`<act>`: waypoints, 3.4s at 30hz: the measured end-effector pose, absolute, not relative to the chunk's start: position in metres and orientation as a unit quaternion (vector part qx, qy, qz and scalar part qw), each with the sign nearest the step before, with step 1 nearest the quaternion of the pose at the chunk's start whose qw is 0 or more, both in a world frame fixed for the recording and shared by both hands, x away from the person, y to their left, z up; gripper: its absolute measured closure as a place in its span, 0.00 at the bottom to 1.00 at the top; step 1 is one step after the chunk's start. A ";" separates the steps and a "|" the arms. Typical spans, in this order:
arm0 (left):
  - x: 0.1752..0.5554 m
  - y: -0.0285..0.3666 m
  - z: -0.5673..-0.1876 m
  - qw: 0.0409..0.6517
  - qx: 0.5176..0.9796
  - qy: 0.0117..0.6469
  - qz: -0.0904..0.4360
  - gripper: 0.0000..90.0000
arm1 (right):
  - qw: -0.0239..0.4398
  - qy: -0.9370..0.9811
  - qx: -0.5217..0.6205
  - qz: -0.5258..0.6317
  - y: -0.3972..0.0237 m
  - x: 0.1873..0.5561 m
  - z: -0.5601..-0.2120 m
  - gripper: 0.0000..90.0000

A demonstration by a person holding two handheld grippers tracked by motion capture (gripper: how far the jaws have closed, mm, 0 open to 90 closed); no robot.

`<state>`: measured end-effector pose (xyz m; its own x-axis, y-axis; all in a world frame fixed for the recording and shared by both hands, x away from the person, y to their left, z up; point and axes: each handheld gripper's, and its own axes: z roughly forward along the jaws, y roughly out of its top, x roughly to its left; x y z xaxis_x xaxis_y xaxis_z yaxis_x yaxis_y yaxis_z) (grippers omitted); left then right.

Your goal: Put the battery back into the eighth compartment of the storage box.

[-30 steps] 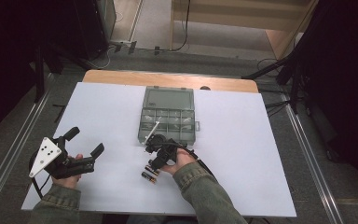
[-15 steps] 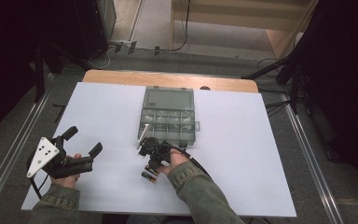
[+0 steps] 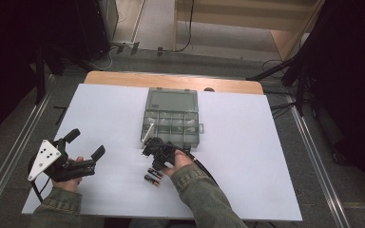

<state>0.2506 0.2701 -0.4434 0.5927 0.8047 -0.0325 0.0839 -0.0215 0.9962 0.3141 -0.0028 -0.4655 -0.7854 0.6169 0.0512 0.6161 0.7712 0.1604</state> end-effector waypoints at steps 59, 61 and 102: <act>0.251 0.269 -0.444 0.607 0.655 0.341 0.293 0.00 | -0.094 0.775 0.511 0.361 -0.161 0.343 -0.434 0.87; 0.251 0.269 -0.444 0.606 0.656 0.341 0.293 0.00 | -0.091 0.772 0.515 0.360 -0.164 0.344 -0.434 0.87; 0.251 0.267 -0.444 0.606 0.659 0.339 0.290 0.00 | -0.004 0.756 0.535 0.378 -0.150 0.333 -0.423 0.00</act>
